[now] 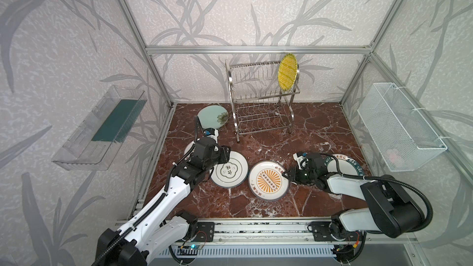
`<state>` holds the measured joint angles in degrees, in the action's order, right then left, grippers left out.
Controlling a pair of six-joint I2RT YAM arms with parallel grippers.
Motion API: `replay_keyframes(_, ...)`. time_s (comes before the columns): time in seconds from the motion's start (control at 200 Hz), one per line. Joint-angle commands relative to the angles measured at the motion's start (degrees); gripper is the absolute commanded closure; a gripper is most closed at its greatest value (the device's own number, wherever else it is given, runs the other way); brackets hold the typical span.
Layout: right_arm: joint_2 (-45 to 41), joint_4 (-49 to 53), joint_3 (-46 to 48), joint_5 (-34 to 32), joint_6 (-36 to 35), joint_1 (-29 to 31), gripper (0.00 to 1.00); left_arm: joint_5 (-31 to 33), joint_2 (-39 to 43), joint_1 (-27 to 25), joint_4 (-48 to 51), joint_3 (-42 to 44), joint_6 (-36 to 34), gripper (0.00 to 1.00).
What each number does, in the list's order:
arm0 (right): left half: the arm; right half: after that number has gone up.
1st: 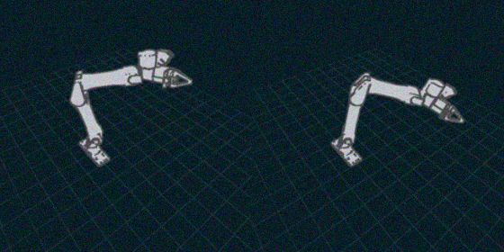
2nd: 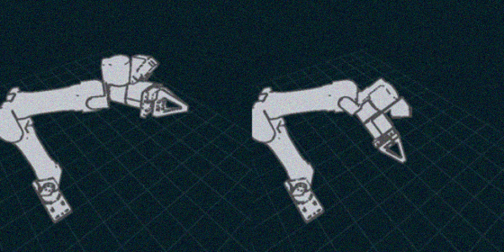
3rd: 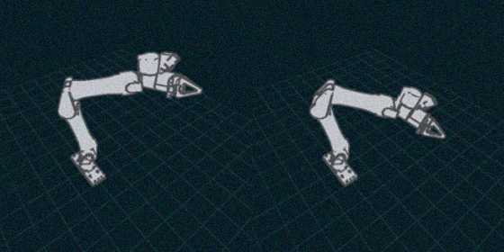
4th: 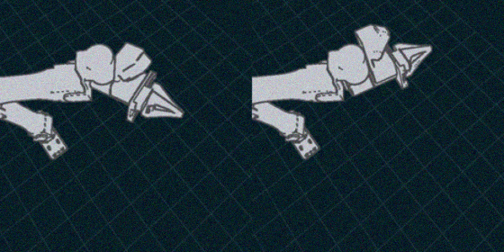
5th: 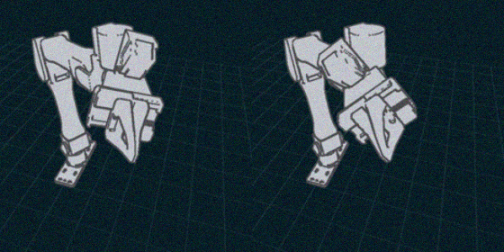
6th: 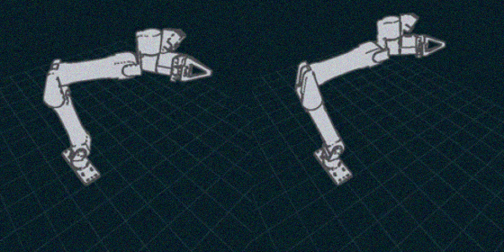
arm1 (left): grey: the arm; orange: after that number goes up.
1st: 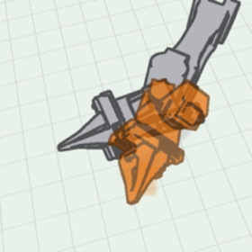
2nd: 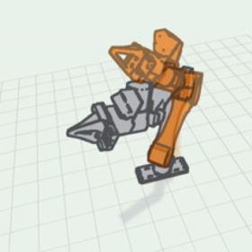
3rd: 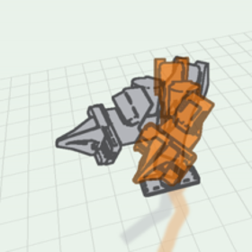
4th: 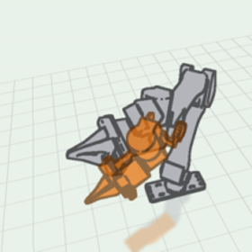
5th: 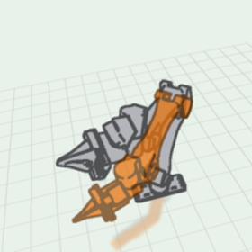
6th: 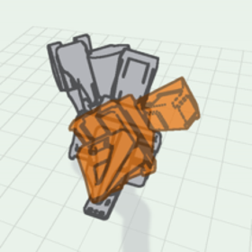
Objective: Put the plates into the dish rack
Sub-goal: 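Lower the right gripper to the sunburst plate's rim nearest it and pinch it, then tilt the sunburst plate up on edge with the right gripper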
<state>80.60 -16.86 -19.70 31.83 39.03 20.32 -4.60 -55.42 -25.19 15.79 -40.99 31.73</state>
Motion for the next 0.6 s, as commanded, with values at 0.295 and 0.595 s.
replay_keyframes(0.295,1.0,-1.2,1.2,1.5,0.3,-1.0,0.81,-1.5,0.9,-0.3,0.2,0.3,0.7,0.56)
replay_keyframes(0.595,-0.8,-0.2,1.5,1.8,0.1,-1.8,0.87,-1.5,1.1,-0.3,0.4,0.0,0.8,0.56)
